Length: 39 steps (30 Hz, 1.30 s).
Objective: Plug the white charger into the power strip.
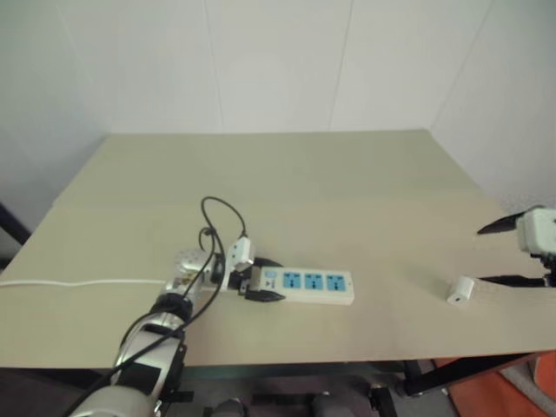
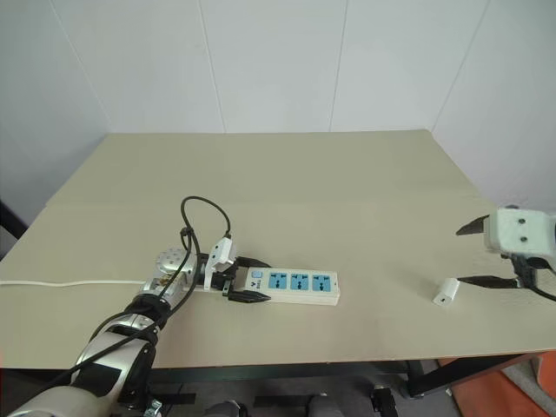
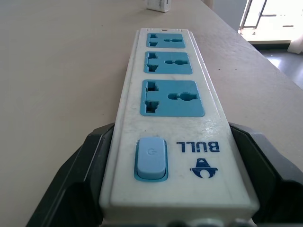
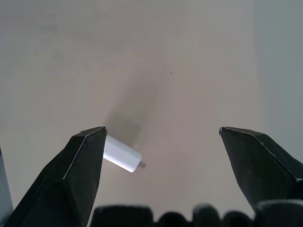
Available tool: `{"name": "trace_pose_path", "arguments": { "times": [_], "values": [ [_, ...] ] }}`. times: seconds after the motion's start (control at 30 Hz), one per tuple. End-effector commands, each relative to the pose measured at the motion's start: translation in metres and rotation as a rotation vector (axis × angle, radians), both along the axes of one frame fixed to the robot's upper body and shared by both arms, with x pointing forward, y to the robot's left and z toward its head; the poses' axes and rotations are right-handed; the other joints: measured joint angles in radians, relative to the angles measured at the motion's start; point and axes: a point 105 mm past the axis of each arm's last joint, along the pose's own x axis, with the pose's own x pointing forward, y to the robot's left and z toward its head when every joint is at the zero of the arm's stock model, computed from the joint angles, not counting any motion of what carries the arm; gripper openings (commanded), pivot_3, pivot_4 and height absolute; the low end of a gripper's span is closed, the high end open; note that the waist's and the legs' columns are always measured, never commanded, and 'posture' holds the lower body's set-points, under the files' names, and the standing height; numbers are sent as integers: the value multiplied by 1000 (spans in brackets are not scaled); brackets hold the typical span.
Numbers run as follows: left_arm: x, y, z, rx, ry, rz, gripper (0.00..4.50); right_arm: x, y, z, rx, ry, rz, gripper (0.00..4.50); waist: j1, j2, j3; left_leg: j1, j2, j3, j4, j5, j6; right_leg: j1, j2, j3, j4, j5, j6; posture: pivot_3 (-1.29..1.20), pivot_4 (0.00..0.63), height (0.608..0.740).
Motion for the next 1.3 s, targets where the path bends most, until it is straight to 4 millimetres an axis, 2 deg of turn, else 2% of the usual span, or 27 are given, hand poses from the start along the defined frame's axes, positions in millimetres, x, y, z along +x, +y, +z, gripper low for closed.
{"name": "trace_pose_path", "arguments": {
  "times": [0.03,0.17,0.47,0.73,1.3],
  "values": [
    [-8,-2,-14,61,41,-39,3300,-3,-4,-6,-138,26,129,4500,1,0,0,0,0,0,0,0,0,0,0,0,0,0,0,0,150,740],
    [-8,-1,-15,61,39,-31,3300,-3,-8,-18,-277,58,238,4500,0,0,0,1,0,0,0,0,0,0,0,0,0,0,0,0,150,740],
    [-9,2,-16,61,40,-20,3300,6,-9,-30,-511,89,445,4500,-2,1,0,4,0,0,-1,0,0,3,0,1,1,-1,-2,0,150,740],
    [-8,1,-16,58,36,-11,3300,13,-9,-41,-580,118,521,4500,-4,1,0,13,-1,0,-2,0,0,13,-1,1,0,-2,-3,0,150,740],
    [-8,4,-16,56,31,13,3300,25,1,-71,-601,148,596,4500,-4,1,0,15,-1,-1,-2,0,0,14,-1,1,0,-2,-3,0,150,740]
  ]
}}
